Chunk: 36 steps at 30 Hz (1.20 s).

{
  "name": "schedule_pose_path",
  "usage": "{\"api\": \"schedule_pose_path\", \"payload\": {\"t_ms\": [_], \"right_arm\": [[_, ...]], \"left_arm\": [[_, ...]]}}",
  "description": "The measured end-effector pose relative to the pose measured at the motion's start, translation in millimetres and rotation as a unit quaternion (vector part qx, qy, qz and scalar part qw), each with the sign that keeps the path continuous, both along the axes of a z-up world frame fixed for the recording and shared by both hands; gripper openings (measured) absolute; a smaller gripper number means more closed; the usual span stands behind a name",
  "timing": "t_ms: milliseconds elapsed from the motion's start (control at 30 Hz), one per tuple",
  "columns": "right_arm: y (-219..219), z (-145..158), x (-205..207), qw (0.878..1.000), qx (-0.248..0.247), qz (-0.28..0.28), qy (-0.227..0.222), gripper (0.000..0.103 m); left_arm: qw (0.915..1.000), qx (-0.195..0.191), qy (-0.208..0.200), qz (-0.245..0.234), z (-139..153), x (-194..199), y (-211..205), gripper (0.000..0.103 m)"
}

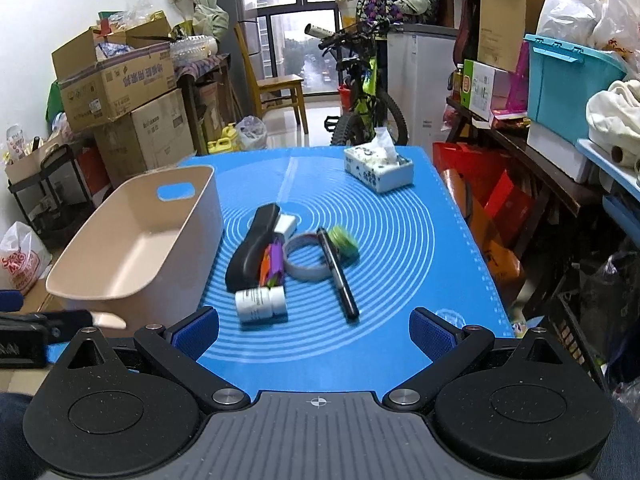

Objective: Organize rigid objects
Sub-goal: 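Move the left tool onto the bin rim while the right tool approaches the black marker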

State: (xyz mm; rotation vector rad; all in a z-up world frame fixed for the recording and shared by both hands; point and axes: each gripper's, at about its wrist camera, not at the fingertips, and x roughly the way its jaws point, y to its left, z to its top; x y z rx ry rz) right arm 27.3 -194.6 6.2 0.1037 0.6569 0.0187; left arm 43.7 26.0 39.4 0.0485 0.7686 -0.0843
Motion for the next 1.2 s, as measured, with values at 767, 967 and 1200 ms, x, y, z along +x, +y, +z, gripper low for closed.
{"api": "schedule_pose_path", "payload": {"t_ms": [767, 967, 1200], "right_arm": [[8.3, -26.6, 123.9, 0.999, -0.016, -0.018, 0.025, 0.1], [2.5, -51.5, 147.6, 0.998, -0.019, -0.023, 0.056, 0.1], [-6.0, -80.0, 174.0, 0.996, -0.032, -0.02, 0.086, 0.1]], "left_arm": [[0.9939, 0.008, 0.045, 0.1, -14.5, 121.6, 109.4, 0.102], [0.991, -0.015, 0.091, 0.097, -34.0, 144.4, 119.7, 0.102], [0.9878, -0.013, 0.113, 0.107, -50.9, 172.7, 123.5, 0.101]]}}
